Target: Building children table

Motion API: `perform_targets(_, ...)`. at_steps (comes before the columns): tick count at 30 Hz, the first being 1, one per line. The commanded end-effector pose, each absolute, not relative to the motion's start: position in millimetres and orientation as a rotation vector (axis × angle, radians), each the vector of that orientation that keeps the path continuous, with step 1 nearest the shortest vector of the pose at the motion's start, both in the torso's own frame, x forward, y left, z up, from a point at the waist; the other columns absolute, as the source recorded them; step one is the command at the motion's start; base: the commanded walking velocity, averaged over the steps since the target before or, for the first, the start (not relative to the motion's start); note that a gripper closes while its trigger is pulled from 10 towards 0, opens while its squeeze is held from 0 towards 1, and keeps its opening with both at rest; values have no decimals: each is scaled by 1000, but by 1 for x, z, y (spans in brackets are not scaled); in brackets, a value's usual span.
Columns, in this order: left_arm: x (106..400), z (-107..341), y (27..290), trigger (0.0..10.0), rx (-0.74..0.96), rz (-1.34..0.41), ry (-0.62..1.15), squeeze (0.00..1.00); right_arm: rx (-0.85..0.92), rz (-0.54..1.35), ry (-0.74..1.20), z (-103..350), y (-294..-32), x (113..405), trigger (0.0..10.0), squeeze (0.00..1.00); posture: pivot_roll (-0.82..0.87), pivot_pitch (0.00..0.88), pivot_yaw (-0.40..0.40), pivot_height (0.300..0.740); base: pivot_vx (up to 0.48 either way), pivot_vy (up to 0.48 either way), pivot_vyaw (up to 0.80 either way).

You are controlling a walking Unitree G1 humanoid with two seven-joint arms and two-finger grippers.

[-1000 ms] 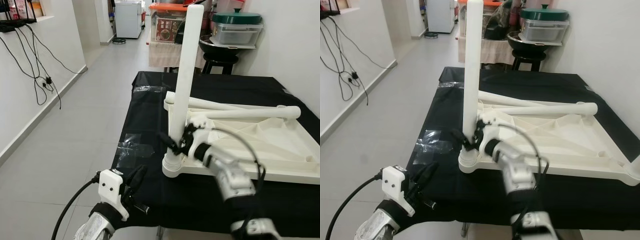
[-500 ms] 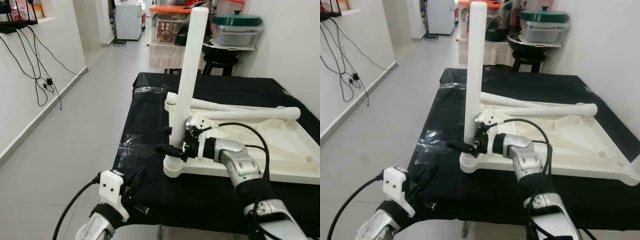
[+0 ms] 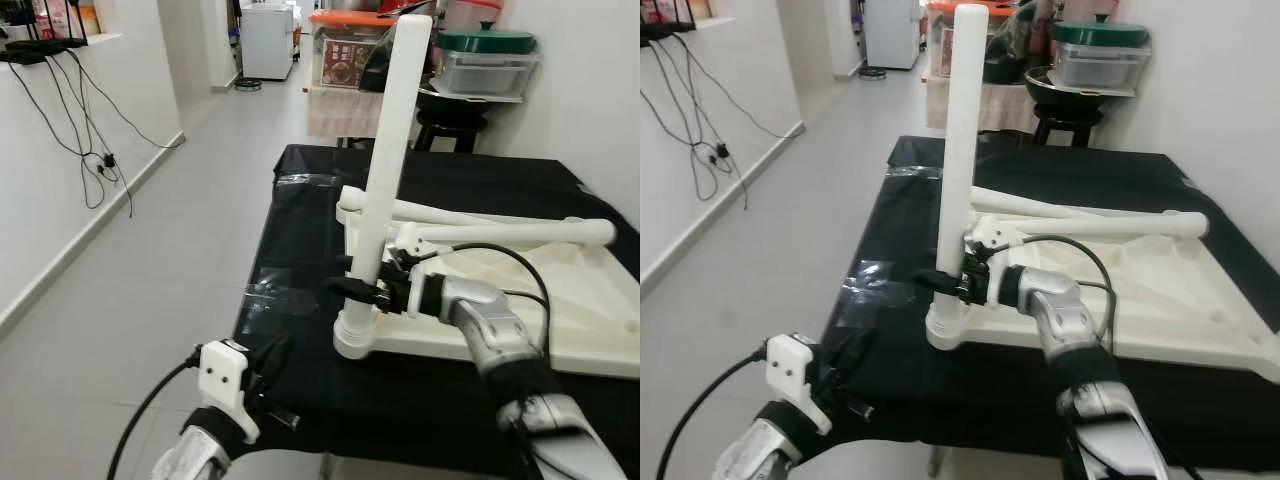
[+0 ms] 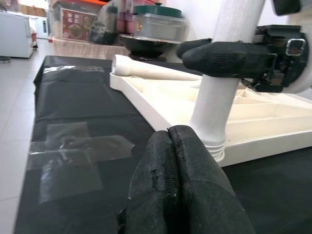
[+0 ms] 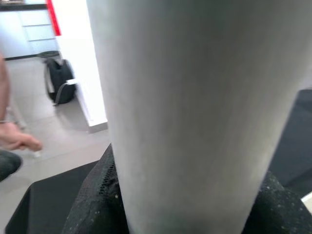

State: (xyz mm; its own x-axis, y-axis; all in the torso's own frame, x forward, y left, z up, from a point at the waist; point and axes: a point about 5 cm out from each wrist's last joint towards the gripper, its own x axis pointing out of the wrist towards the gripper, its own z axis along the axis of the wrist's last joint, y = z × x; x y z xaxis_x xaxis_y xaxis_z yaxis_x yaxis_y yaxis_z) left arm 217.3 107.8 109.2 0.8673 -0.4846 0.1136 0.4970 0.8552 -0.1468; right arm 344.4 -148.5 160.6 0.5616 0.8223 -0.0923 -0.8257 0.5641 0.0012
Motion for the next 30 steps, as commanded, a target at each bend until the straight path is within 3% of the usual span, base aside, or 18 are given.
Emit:
perform_targets(1, 216, 111, 108, 10000, -165, -513, -82, 0, -13, 774, 261, 122, -151, 334, 0, 0, 66, 0, -65, 740, 0, 0, 0)
perform_targets(3, 214, 113, 109, 10000, -162, -513, -83, 0, 168, 443, 410, 89, -124, 295, 0, 0, 67, 0, -67, 740, 0, 0, 0)
perform_targets(5, 214, 112, 110, 10000, -161, -513, -82, 0, 120, 388, 398, 91, -113, 283, 0, 0, 46, 0, -49, 740, 0, 0, 0)
perform_targets(14, 216, 112, 110, 10000, -166, -527, -75, 0, 68, 324, 336, 103, -122, 313, 0, 0, 48, 0, -48, 740, 0, 0, 0)
perform_targets(15, 216, 112, 110, 10000, -167, -522, -75, 0, 79, 337, 330, 105, -119, 314, 10000, 0, 49, 0, -49, 740, 0, 0, 0)
perform_targets(16, 217, 112, 110, 10000, -167, -518, -76, 0, 91, 349, 327, 107, -116, 314, 10000, 0, 49, 0, -48, 740, 0, 0, 0)
perform_targets(17, 217, 112, 110, 10000, -168, -517, -76, 0, 118, 381, 308, 111, -113, 315, 10000, 1000, 50, 0, -48, 740, 0, 0, 0)
perform_targets(24, 218, 112, 109, 10000, -169, -526, -73, 0, 164, 549, 163, 149, -104, 326, 10000, 1000, 49, 0, -44, 740, 0, 0, 0)
perform_targets(25, 219, 112, 109, 10000, -169, -526, -73, 0, 151, 633, 129, 156, -104, 329, 10000, 933, 49, 0, -44, 740, 0, 0, 0)
perform_targets(26, 219, 112, 108, 10000, -169, -527, -72, 0, 124, 717, 100, 161, -106, 332, 10000, 306, 52, 0, -45, 740, 0, 0, 0)
perform_targets(28, 219, 112, 108, 10000, -169, -527, -72, 0, 124, 717, 100, 161, -106, 332, 10000, 306, 52, 0, -45, 740, 0, 0, 0)
perform_targets(29, 220, 112, 108, 10000, -169, -527, -73, 0, 79, 800, 82, 164, -107, 334, 10000, 0, 52, 0, -45, 740, 0, 0, 0)
perform_targets(30, 220, 112, 108, 10000, -169, -527, -73, 0, 79, 800, 82, 164, -107, 334, 10000, 0, 52, 0, -45, 740, 0, 0, 0)
